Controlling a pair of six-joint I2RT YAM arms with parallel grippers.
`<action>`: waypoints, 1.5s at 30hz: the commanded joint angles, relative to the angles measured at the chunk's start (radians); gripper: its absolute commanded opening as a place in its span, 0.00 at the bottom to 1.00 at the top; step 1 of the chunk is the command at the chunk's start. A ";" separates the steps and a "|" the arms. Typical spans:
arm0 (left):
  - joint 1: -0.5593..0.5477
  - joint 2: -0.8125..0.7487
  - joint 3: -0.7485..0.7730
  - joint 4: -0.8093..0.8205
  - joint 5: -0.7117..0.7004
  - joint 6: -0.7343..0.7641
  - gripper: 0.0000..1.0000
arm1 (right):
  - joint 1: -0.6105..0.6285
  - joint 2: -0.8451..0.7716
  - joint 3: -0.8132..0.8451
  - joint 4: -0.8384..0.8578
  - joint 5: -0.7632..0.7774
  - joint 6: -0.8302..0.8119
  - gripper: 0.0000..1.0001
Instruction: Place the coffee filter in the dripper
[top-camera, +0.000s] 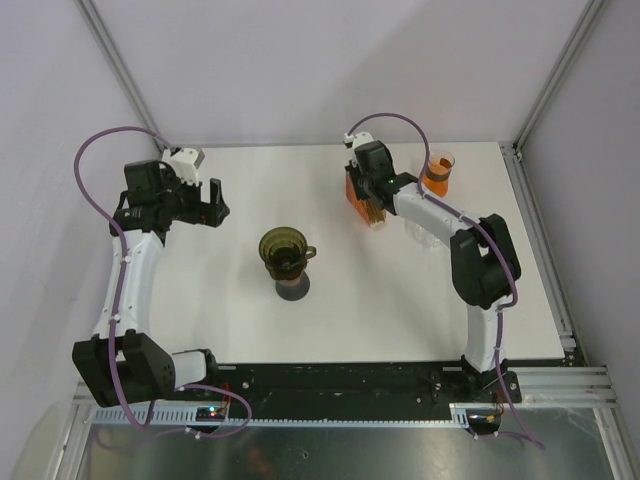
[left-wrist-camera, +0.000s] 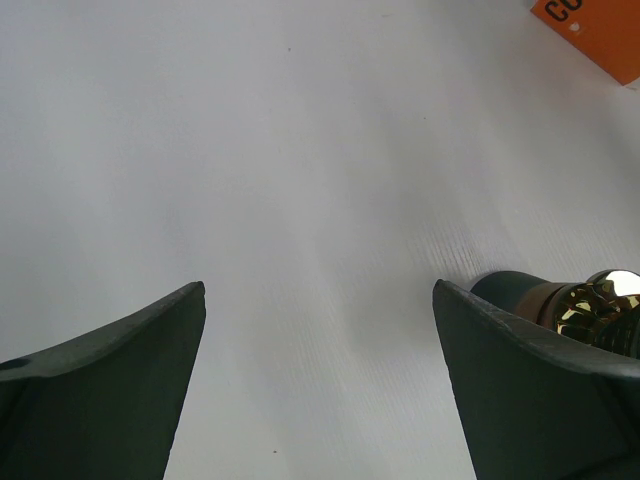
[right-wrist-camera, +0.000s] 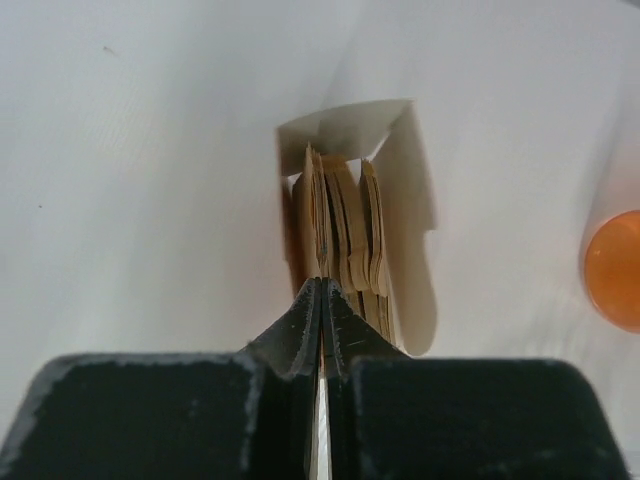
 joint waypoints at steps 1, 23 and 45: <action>0.011 -0.008 0.009 0.022 0.024 -0.006 1.00 | 0.008 -0.095 -0.001 0.002 0.012 -0.014 0.00; 0.012 -0.021 0.013 0.021 0.026 -0.001 1.00 | 0.010 -0.150 -0.070 -0.047 -0.002 -0.027 0.00; 0.011 -0.024 0.011 0.020 0.023 0.003 1.00 | 0.020 -0.187 -0.159 -0.047 -0.070 -0.017 0.19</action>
